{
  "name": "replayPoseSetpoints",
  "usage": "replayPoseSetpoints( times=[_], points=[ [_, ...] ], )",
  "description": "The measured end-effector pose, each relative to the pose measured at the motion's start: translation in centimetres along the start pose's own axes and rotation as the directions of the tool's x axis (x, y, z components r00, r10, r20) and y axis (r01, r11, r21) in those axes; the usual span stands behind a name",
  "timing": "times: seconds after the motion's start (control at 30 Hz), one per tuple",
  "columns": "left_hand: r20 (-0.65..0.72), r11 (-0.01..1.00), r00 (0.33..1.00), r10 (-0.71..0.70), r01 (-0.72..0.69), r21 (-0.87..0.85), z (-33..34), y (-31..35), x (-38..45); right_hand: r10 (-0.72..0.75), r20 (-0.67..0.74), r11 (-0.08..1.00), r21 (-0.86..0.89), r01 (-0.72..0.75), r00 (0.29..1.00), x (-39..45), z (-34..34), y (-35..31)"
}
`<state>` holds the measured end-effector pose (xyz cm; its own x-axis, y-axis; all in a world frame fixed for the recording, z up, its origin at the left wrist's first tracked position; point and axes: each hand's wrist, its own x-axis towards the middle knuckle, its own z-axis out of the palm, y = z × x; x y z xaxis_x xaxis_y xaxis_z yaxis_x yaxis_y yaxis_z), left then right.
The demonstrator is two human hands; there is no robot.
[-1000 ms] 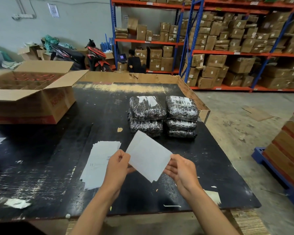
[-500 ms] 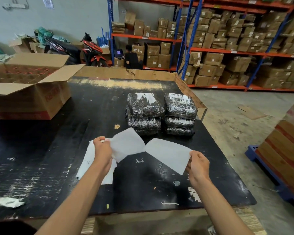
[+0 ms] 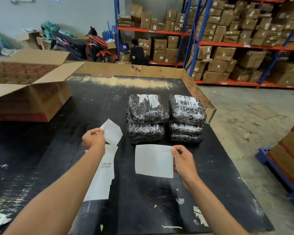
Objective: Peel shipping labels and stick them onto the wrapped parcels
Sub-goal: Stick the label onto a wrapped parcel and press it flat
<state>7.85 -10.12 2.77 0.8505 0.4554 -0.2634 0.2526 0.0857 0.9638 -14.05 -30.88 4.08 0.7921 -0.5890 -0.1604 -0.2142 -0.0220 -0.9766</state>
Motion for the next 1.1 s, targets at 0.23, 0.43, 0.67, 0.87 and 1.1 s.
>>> replayPoseSetpoints(
  times=[0.23, 0.43, 0.67, 0.87, 1.1],
  points=[
    [-0.056, 0.942, 0.997, 0.054, -0.033, 0.334, 2.5, -0.8, 3.5, -0.073, 0.164, 0.995, -0.051, 0.082, 0.984, 3.7, 0.9, -1.7],
    [-0.061, 0.894, 0.993, 0.100, -0.063, 0.443, 2.7, -0.5, 3.1, -0.094, 0.263, 0.993, -0.039, 0.108, 0.960, 5.5, 0.8, -1.4],
    [0.047, 0.864, 0.978, 0.202, -0.201, 0.462, 2.3, 1.7, -2.2, -0.252, 0.230, 0.960, -0.061, 0.273, 0.940, 5.7, 1.2, -2.9],
    [0.408, 0.953, 0.888, -0.210, 0.093, 0.289, 0.2, 3.9, -9.4, -0.518, 0.200, 0.841, -0.061, 0.538, 0.832, 3.5, 1.8, -4.6],
    [0.493, 0.974, 0.850, -0.186, 0.092, 0.207, -0.3, 4.7, -11.2, -0.768, 0.425, 0.440, -0.195, 0.877, 0.480, 2.2, 1.9, -4.6]
  ],
)
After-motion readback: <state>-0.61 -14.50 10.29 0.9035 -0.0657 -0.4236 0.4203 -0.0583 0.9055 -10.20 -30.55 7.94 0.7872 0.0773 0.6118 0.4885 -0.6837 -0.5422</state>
